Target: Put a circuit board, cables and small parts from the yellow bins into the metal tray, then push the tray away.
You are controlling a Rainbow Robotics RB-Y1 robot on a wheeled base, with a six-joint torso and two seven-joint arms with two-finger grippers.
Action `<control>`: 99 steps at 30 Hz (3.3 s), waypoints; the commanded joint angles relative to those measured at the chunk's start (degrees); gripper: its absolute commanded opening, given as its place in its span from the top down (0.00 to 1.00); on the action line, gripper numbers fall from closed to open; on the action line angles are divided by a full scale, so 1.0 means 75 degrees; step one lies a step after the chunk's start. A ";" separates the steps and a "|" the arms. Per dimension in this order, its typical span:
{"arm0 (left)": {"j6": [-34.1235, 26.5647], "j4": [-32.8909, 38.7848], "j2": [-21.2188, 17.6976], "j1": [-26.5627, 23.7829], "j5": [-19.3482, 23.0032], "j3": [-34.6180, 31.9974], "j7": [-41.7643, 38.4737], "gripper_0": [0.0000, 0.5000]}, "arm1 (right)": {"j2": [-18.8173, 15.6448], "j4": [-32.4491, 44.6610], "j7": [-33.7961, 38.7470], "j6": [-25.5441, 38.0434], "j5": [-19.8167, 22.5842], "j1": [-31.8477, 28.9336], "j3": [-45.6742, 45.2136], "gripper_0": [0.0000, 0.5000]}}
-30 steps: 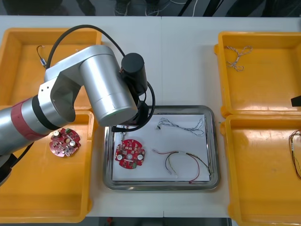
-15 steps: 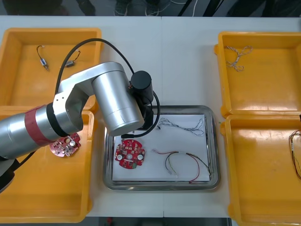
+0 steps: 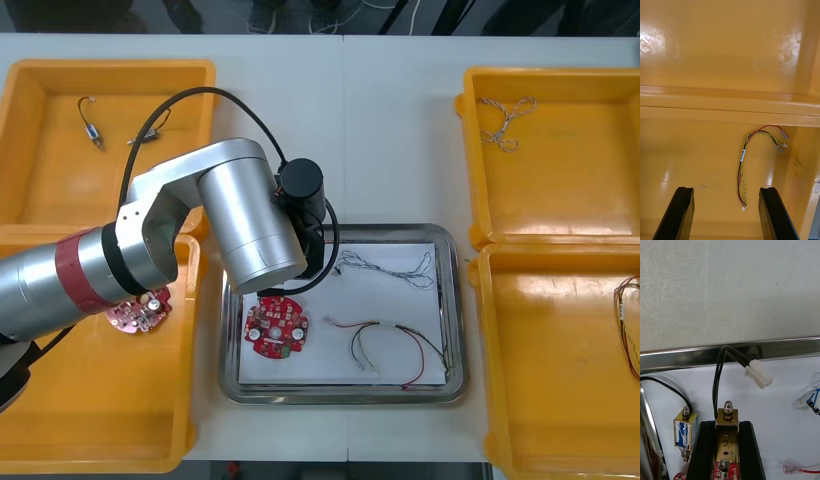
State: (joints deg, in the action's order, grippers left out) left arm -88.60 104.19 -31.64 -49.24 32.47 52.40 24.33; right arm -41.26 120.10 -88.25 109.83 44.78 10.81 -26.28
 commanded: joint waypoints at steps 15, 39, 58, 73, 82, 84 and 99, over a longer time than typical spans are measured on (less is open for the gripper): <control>0.0153 0.0077 0.0129 0.0261 -0.0239 0.0151 -0.0654 0.54 | -0.0100 0.0123 0.0458 0.0022 -0.0029 -0.0351 0.0035 0.00; 0.0107 0.0663 -0.0059 0.0226 -0.0392 -0.0271 -0.0829 0.00 | 0.0157 0.0463 0.0704 0.0022 -0.0169 -0.0621 -0.0071 0.00; -0.1499 0.2222 -0.1688 0.0191 0.1788 -0.2334 -0.0689 0.00 | 0.0146 0.0510 0.0833 0.0022 -0.0146 -0.0621 -0.0082 0.00; -0.2003 0.2245 -0.3012 0.1023 0.3358 -0.4385 0.0741 0.00 | -0.0065 0.0650 0.0891 0.0022 0.0007 -0.0621 0.0000 0.00; -0.2542 0.2386 -0.3364 0.2019 0.3534 -0.5685 0.1831 0.00 | -0.0405 0.0732 0.0891 0.0022 0.0276 -0.0550 0.0199 0.00; -0.2565 0.2468 -0.3422 0.2277 0.3558 -0.5943 0.2018 0.00 | -0.0464 0.0791 0.0856 0.0022 0.0346 -0.0550 0.0211 0.00; -0.2600 0.2726 -0.3621 0.4410 0.3769 -0.8334 0.3741 0.00 | -0.1202 0.1201 0.0926 0.0022 0.1717 -0.0187 0.0328 0.00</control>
State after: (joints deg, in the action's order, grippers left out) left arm -107.61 122.91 -55.84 -19.18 60.10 -6.48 44.19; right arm -46.52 126.16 -83.04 109.83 56.29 7.79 -25.33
